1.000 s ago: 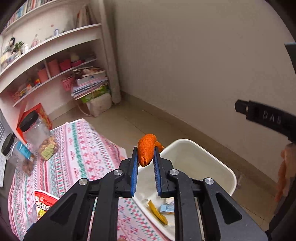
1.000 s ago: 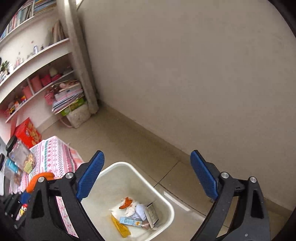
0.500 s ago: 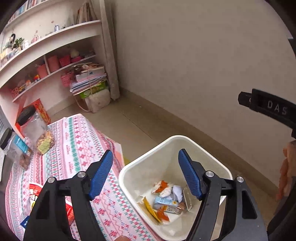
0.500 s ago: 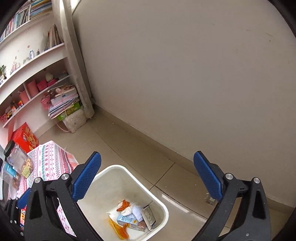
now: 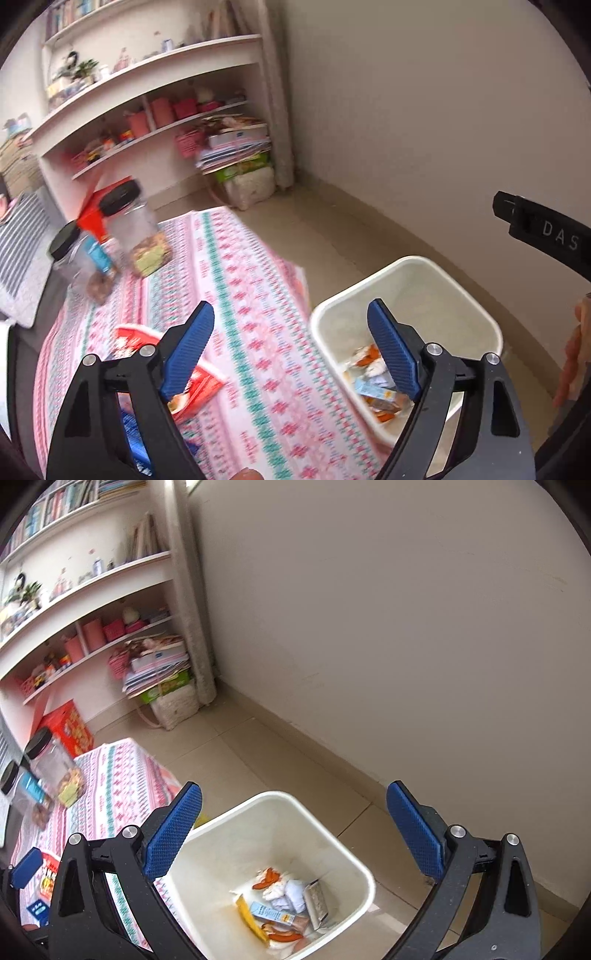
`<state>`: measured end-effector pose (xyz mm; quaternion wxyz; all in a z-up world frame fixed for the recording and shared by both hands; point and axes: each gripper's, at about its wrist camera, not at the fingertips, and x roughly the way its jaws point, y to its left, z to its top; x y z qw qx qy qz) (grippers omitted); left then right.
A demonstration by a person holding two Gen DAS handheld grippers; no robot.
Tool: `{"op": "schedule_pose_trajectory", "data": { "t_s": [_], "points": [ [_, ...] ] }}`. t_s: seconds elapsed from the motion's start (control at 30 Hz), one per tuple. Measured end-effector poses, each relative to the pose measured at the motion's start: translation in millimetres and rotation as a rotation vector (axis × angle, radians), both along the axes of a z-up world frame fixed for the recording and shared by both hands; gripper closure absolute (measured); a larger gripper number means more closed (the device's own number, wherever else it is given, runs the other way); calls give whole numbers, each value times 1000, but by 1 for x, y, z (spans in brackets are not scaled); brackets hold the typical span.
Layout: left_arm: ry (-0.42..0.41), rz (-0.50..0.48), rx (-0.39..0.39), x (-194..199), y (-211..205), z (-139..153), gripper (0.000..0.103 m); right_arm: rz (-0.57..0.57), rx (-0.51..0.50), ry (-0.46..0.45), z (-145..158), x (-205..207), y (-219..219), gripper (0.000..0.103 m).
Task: Collect trash
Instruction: 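Move both grippers back toward the table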
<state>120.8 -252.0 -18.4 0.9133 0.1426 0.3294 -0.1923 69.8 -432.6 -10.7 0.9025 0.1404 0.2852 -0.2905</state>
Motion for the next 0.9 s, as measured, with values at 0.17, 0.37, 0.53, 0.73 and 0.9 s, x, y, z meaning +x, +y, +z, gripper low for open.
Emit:
{"op": "schedule_pose_trajectory", "data": {
  "t_s": [0.17, 0.37, 0.53, 0.73, 0.9],
  "points": [
    [-11, 92, 34, 0, 34, -1, 19, 72, 0, 12, -2, 12, 28, 7],
    [6, 202, 57, 1, 74, -6, 19, 159, 8, 44, -9, 27, 62, 7],
    [24, 293, 74, 3, 109, -14, 19, 227, 6, 56, -12, 40, 90, 7],
    [57, 393, 94, 9, 150, -26, 19, 304, 11, 73, -17, 56, 122, 7],
    [137, 465, 50, 22, 181, -40, 19, 354, -3, 92, -23, 69, 145, 7]
  ]
}}
